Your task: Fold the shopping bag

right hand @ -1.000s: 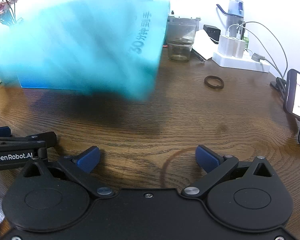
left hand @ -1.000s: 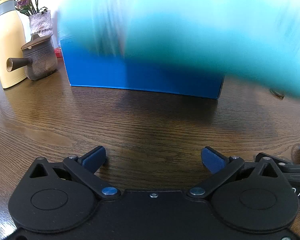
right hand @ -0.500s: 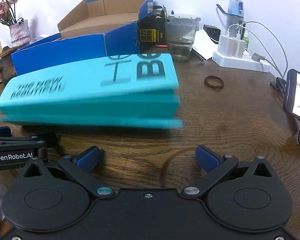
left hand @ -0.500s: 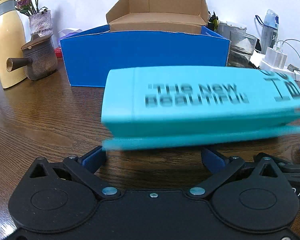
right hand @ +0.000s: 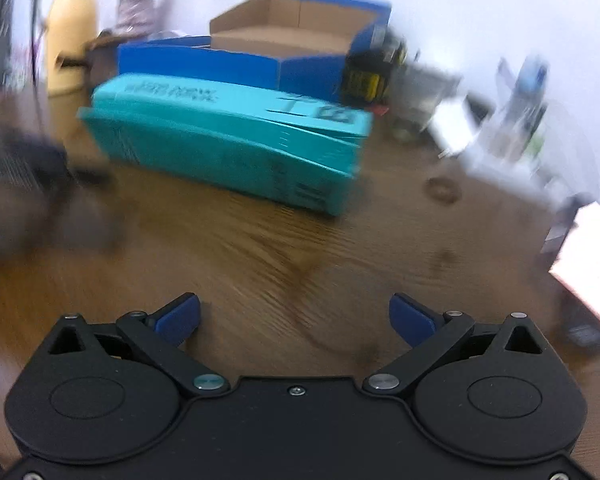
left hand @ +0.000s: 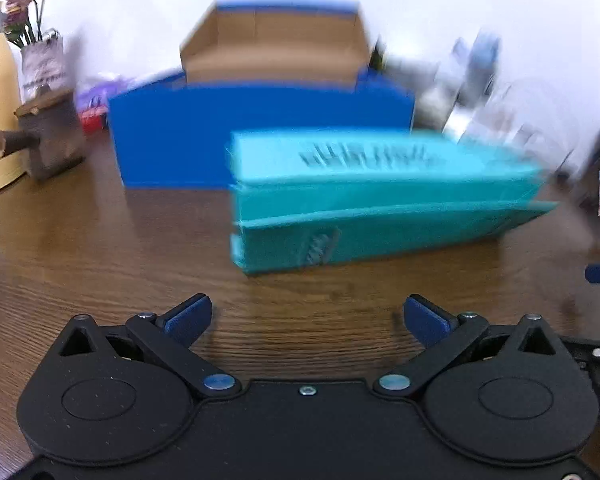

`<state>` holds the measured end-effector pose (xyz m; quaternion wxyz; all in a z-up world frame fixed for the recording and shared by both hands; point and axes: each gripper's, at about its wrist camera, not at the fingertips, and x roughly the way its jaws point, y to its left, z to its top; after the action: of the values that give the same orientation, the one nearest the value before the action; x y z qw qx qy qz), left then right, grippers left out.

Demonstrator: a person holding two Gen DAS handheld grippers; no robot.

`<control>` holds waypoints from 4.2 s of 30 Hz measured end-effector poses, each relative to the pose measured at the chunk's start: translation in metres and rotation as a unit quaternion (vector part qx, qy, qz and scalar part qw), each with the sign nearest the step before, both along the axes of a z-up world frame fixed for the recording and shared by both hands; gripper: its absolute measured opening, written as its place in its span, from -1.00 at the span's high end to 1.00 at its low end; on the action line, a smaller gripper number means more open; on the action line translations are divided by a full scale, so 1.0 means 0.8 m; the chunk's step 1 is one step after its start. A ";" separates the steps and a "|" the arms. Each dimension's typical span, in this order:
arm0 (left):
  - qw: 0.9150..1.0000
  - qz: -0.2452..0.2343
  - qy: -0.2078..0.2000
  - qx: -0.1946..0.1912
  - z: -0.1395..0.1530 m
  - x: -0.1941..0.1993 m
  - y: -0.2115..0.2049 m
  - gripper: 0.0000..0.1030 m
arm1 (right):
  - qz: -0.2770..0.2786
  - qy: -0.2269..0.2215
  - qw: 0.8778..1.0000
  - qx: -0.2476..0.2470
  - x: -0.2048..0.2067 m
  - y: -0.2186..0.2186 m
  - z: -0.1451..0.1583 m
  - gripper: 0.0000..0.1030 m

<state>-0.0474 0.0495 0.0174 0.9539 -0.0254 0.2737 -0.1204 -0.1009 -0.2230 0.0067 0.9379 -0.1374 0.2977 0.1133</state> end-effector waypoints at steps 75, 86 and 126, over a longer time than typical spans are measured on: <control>0.909 -0.309 0.124 -0.250 0.045 -0.004 -0.030 -1.00 | 0.402 0.065 0.913 0.019 -0.113 -0.088 0.015 0.85; 0.925 -0.284 0.198 -0.155 0.002 0.012 -0.111 -1.00 | 0.448 0.072 0.891 0.012 -0.117 -0.065 0.016 0.81; 0.970 -0.234 0.060 0.001 -0.030 -0.085 -0.123 -1.00 | 0.068 0.054 0.993 0.079 0.040 -0.081 0.002 -0.14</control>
<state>-0.1152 -0.0492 -0.0063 0.8811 0.0334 0.3290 -0.3380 -0.0686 -0.2879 0.0081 0.9184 -0.0765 0.3280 0.2077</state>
